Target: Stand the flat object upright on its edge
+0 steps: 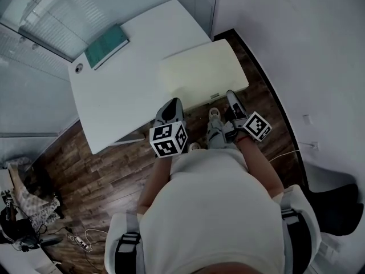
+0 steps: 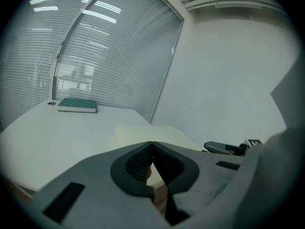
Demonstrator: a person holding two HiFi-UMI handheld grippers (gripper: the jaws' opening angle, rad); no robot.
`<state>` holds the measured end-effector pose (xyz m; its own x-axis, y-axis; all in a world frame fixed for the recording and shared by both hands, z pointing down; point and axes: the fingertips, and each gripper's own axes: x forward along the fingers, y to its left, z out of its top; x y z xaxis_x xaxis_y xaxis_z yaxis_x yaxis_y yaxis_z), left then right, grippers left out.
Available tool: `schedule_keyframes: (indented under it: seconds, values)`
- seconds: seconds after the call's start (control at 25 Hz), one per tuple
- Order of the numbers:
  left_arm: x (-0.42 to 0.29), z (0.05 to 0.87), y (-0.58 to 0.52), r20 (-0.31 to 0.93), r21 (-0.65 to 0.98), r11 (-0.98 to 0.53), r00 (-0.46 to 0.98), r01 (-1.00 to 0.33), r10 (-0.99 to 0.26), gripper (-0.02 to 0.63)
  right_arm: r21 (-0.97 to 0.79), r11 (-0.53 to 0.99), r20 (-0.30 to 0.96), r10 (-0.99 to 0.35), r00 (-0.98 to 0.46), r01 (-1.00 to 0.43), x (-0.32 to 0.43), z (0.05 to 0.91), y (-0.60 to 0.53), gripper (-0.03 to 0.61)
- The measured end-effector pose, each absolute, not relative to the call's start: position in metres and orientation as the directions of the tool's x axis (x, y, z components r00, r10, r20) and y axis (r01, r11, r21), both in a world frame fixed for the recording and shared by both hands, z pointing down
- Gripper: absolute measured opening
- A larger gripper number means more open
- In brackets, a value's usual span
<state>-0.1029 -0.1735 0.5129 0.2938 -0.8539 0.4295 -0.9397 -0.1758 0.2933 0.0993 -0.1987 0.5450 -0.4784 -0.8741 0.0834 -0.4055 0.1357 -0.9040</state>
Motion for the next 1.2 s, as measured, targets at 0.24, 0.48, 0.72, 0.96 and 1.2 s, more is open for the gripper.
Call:
schedule_keyframes:
  seconds: [0.24,0.48,0.72,0.96,1.2]
  values:
    - [-0.092,0.517,-0.179,0.439,0.283,-0.196,0.308,-0.939,-0.844,0.021,-0.958,0.053,0.085,-0.887,-0.453,-0.283,0.114,0.578,-0.205,0.371]
    - [-0.092,0.521,-0.184,0.445,0.294,-0.179,0.3,-0.939,-0.844,0.021,-0.975,-0.033,0.125,-0.897,-0.424,-0.219,0.117,0.611,-0.217,0.425]
    - [-0.096,0.521,-0.192,0.449,0.298,-0.155,0.282,-0.942,-0.848,0.02,-0.985,-0.069,0.124,-0.919,-0.374,-0.157,0.122,0.623,-0.24,0.436]
    - [-0.101,0.523,-0.2,0.45,0.301,-0.132,0.262,-0.944,-0.854,0.021,-0.983,-0.077,0.128,-0.934,-0.333,-0.164,0.131,0.628,-0.261,0.436]
    - [-0.104,0.525,-0.208,0.451,0.305,-0.118,0.252,-0.945,-0.856,0.021,-0.981,-0.069,0.128,-0.935,-0.331,-0.184,0.131,0.631,-0.277,0.436]
